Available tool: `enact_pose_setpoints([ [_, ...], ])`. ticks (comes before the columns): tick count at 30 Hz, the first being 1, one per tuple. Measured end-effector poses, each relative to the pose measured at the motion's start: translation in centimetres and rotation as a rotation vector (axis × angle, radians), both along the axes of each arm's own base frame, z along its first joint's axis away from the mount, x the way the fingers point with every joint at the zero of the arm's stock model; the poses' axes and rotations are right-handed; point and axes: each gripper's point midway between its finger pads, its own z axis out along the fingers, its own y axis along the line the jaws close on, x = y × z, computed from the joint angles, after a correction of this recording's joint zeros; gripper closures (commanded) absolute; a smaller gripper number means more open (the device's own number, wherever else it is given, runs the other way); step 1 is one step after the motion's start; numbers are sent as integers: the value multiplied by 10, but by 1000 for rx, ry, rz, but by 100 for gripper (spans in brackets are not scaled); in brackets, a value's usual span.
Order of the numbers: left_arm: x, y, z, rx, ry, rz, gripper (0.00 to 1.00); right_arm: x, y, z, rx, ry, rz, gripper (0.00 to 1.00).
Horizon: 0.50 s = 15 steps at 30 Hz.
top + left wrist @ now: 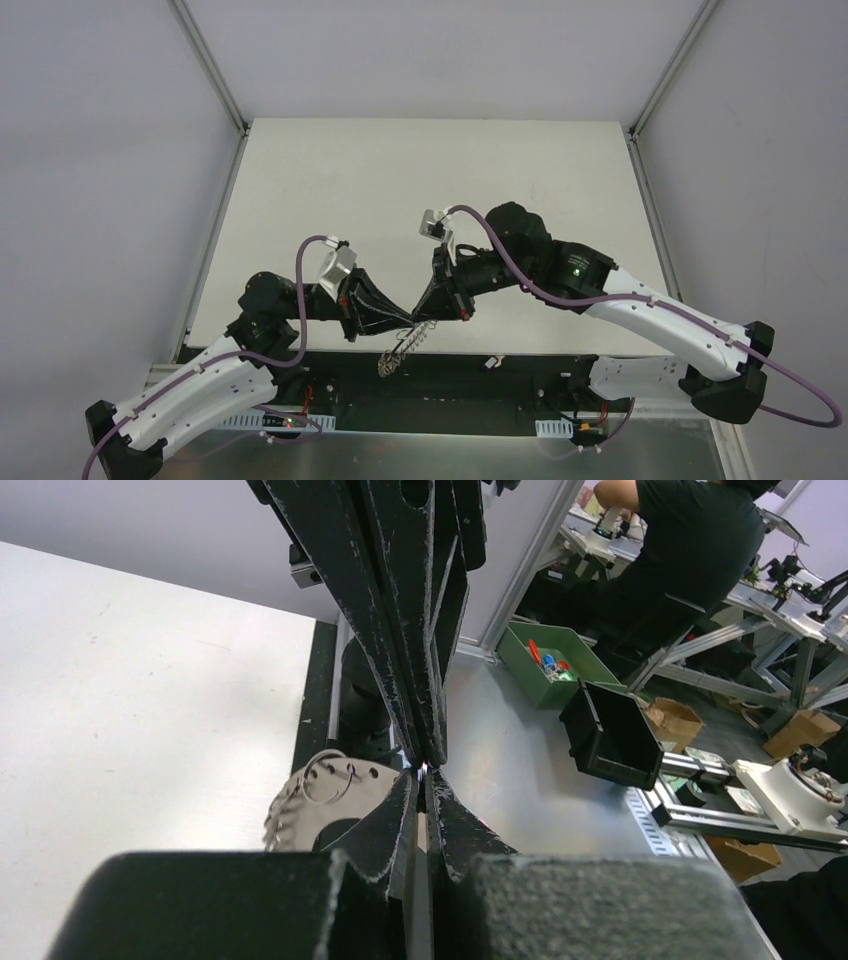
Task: Put the keys on the keyring
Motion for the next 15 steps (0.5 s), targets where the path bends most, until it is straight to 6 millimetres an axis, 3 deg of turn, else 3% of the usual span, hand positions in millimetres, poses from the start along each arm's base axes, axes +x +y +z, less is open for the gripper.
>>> enact_pose_setpoints([
  [4,3,1,1,-17,-8,26,100,4,0,1,-5,-8,-20,75],
  [6,6,2,1,-31,-13,50,100,7,0,3,3,-27,-44,67],
  [15,19,6,17,-123,-58,140,100,22,-26,21,157,-216,-192,55],
])
